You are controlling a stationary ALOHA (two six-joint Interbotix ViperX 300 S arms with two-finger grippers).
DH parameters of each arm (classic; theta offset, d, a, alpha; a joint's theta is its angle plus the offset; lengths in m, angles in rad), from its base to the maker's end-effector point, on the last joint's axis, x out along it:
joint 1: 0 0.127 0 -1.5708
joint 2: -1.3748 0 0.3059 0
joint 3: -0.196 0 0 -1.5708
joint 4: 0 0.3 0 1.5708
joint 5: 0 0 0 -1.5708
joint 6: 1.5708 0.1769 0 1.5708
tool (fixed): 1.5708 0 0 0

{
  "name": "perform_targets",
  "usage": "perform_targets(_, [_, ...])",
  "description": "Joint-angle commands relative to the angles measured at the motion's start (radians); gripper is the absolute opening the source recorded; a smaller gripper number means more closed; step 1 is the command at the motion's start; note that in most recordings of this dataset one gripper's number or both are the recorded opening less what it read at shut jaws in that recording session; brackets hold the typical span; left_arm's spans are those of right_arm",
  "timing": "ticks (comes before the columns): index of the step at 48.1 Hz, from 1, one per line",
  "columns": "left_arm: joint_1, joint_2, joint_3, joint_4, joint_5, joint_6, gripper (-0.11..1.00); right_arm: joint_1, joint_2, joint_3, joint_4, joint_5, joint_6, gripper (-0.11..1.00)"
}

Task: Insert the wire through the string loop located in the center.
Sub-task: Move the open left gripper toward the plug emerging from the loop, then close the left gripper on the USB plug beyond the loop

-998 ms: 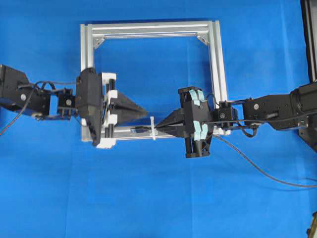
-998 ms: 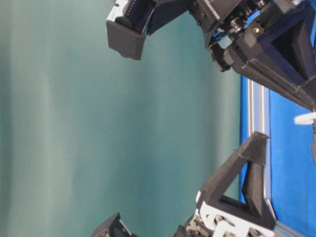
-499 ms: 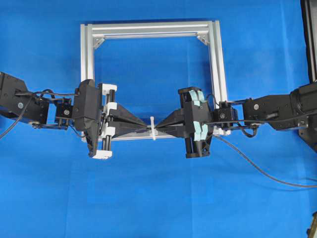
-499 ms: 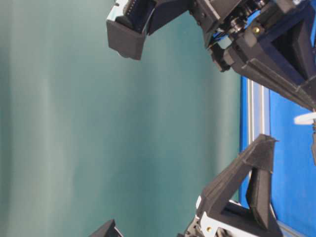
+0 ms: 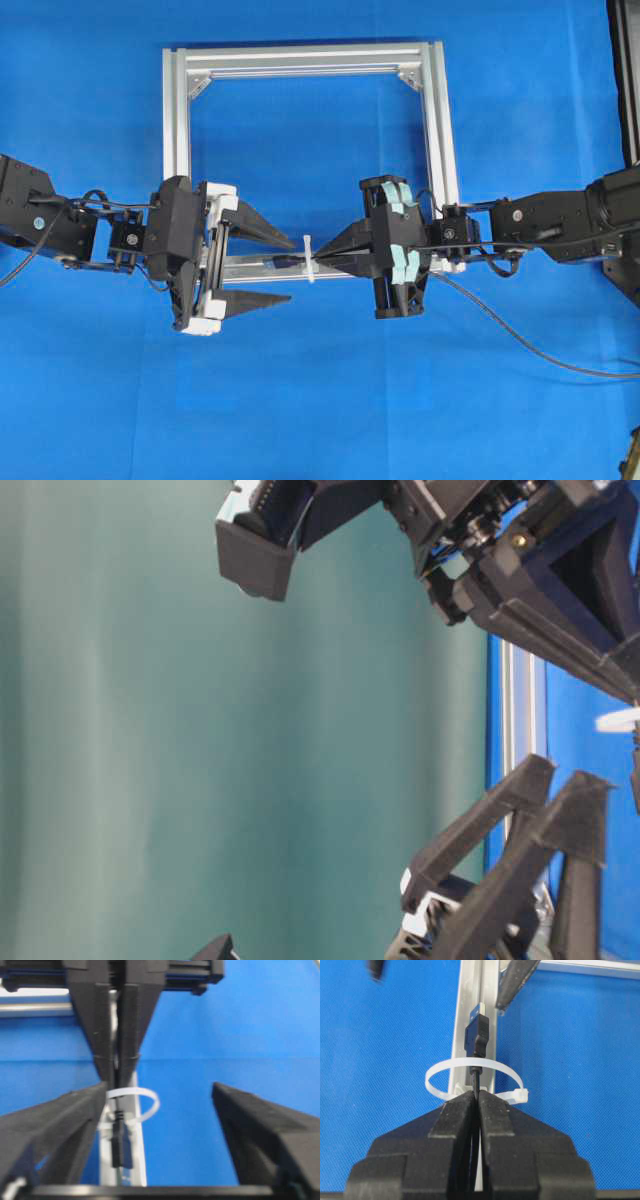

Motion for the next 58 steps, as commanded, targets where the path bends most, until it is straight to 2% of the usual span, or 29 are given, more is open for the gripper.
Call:
perform_targets(1, [-0.006, -0.029, -0.014, -0.003, -0.002, 0.0, 0.88, -0.002, -0.012, -0.014, -0.002, -0.012, -0.002, -0.02])
perform_targets(4, [-0.005, -0.028, -0.015, -0.002, 0.003, -0.008, 0.92, -0.002, -0.012, -0.014, -0.002, -0.012, -0.002, -0.02])
perform_targets(16, [0.014, -0.018, -0.02, -0.002, 0.066, -0.057, 0.91, -0.002, -0.012, -0.015, -0.002, -0.012, -0.002, -0.02])
perform_targets(35, [0.034, 0.084, -0.051, -0.003, 0.069, -0.064, 0.9, -0.002, -0.012, -0.012, -0.005, -0.023, -0.002, -0.02])
perform_targets(58, [0.034, 0.086, -0.051, -0.003, 0.074, -0.083, 0.9, -0.002, -0.012, -0.012, -0.006, -0.023, -0.003, -0.02])
